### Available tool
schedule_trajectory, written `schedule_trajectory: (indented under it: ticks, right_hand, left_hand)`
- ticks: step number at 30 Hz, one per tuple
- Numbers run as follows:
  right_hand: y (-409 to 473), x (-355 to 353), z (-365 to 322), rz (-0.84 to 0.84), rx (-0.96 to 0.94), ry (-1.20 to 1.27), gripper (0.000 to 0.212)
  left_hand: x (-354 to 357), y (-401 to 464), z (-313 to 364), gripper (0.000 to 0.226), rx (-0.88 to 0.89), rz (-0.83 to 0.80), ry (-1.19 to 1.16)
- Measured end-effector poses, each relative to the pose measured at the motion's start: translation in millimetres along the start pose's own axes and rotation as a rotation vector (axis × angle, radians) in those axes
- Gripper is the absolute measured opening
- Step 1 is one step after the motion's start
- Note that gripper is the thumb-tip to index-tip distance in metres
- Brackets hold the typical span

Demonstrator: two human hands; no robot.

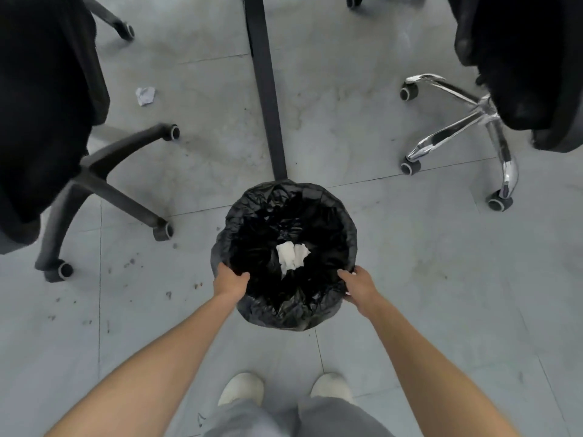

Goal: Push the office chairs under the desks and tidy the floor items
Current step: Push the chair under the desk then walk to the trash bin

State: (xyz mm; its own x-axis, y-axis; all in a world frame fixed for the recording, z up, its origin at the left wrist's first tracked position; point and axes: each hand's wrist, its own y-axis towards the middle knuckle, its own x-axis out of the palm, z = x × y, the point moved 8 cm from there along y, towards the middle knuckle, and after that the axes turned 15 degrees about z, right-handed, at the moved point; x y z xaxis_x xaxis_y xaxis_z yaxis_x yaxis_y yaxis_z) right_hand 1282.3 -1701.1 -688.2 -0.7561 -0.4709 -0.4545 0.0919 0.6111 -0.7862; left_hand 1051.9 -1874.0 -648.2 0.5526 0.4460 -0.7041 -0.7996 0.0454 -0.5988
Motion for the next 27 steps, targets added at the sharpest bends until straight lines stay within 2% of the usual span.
schedule_trajectory:
  ticks: [3, 5, 9, 15, 19, 27]
  right_hand:
    - [10.6, 1.6, 0.6, 0.074, -0.057, -0.016, 0.024]
    - [4.5, -11.6, -0.2, 0.121, -0.050, -0.051, 0.024]
    - [-38.5, -56.7, 3.9, 0.122, 0.001, -0.012, 0.020]
    - [-139.1, -146.8, 8.1, 0.248, 0.057, 0.074, 0.009]
    - [-226.2, -211.9, 14.7, 0.366, 0.114, 0.146, 0.022]
    - [-394.5, -297.7, 50.3, 0.606, 0.180, 0.422, 0.017]
  left_hand:
    - [4.0, 18.5, -14.4, 0.027, -0.085, 0.110, -0.034]
    - [1.7, 13.6, -10.3, 0.018, -0.088, 0.115, -0.049]
    - [-16.6, -24.5, 16.8, 0.022, -0.018, 0.067, -0.027]
    - [-67.9, -126.7, 78.4, 0.005, 0.179, 0.001, 0.079]
    - [-114.3, -210.1, 127.8, 0.010, 0.320, -0.064, 0.110]
    - [-195.4, -356.8, 180.0, 0.016, 0.687, -0.275, 0.123]
